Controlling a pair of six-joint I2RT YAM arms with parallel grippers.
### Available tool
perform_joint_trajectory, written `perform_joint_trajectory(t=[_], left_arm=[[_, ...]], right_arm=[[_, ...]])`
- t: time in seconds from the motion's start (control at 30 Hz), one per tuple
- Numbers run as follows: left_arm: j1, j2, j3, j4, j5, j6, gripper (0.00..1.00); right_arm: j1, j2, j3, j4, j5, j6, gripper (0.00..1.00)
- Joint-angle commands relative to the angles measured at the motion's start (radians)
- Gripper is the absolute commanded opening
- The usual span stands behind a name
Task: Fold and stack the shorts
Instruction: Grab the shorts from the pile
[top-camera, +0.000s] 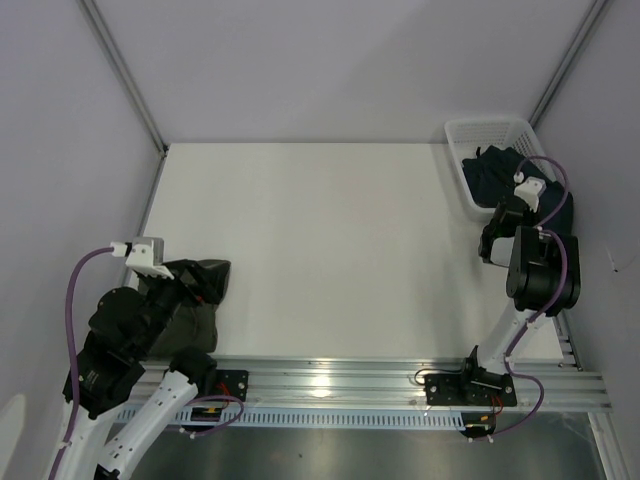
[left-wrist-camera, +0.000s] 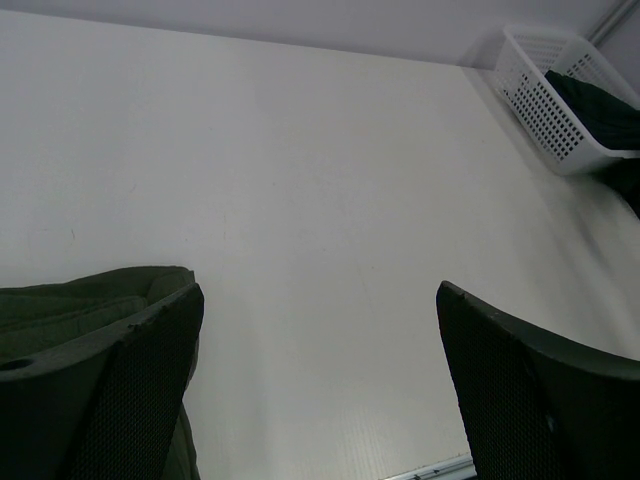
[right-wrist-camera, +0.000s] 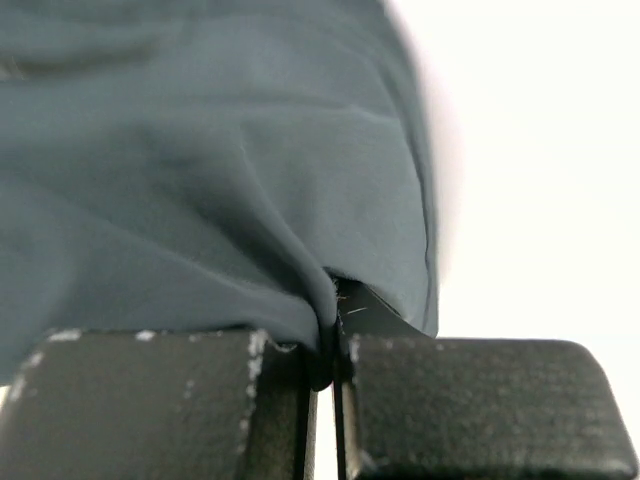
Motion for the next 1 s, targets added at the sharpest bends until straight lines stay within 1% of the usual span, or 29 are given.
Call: perform_joint_trajectory(t=[0.0, 0.13, 0.23, 0.4, 0.5, 0.53, 0.57, 0.6, 0.7, 0.73, 0.77, 0.8, 0.83, 0.87, 0.9, 0.93, 0.97], left_arm=[[-0.006, -0.018, -0.007, 0.020, -0.012, -0.015, 0.99], [-0.004, -0.024, -0.007, 0.019, -0.016, -0.016, 0.99], [-0.006, -0.029, -0.009, 0.019, -0.018, -0.016, 0.99], [-0.004, -0.030, -0.009, 0.020, -0.018, -0.018, 0.99], [-0.006, -0.030, -0.007, 0.020, -0.016, -0.016, 0.99], [-0.006, -0.027, -0.009, 0.020, -0.016, -0.016, 0.99], [-0.004, -0.027, -0.007, 0.022, -0.016, -0.016, 0.99], [-0.006, -0.026, -0.009, 0.020, -0.016, -0.016, 0.99], [-0.004, -0.015, -0.007, 0.017, -0.019, -0.018, 0.99], [-0.006, -0.012, -0.004, 0.016, -0.021, -0.018, 0.99], [-0.006, -0.012, -0.006, 0.016, -0.021, -0.018, 0.99], [-0.006, -0.012, -0.004, 0.017, -0.021, -0.018, 0.99], [-0.006, -0.012, -0.006, 0.016, -0.019, -0.018, 0.99], [-0.006, -0.014, -0.006, 0.016, -0.021, -0.018, 0.99], [-0.004, -0.015, -0.012, 0.019, -0.019, -0.019, 0.99], [-0.006, -0.017, -0.010, 0.022, -0.016, -0.018, 0.99], [-0.006, -0.018, -0.010, 0.023, -0.015, -0.018, 0.99]], right_arm=[[0.019, -0.111, 0.053, 0.025, 0.084, 0.049, 0.00], [0.010, -0.189, 0.070, -0.066, 0.067, 0.098, 0.00], [0.001, -0.219, 0.064, -0.112, 0.067, 0.112, 0.00], [-0.009, -0.285, 0.042, -0.138, 0.039, 0.135, 0.00], [-0.006, -0.332, 0.109, -0.211, 0.032, 0.182, 0.00], [0.000, -0.338, 0.146, -0.291, 0.035, 0.214, 0.00], [0.011, -0.348, 0.233, -0.330, 0.059, 0.230, 0.00], [0.052, -0.354, 0.272, -0.351, 0.076, 0.235, 0.00], [0.138, -0.395, 0.413, -0.344, 0.102, 0.215, 0.00], [0.190, -0.395, 0.466, -0.365, 0.119, 0.212, 0.00], [0.214, -0.392, 0.531, -0.397, 0.128, 0.218, 0.00], [0.226, -0.383, 0.676, -0.432, 0.107, 0.222, 0.00], [0.262, -0.372, 0.752, -0.493, 0.101, 0.225, 0.00], [0.301, -0.363, 0.828, -0.520, 0.082, 0.230, 0.00], [0.315, -0.328, 1.020, -0.566, 0.011, 0.248, 0.00], [0.330, -0.305, 1.132, -0.697, -0.026, 0.271, 0.00], [0.367, -0.283, 1.234, -0.754, -0.068, 0.303, 0.00]])
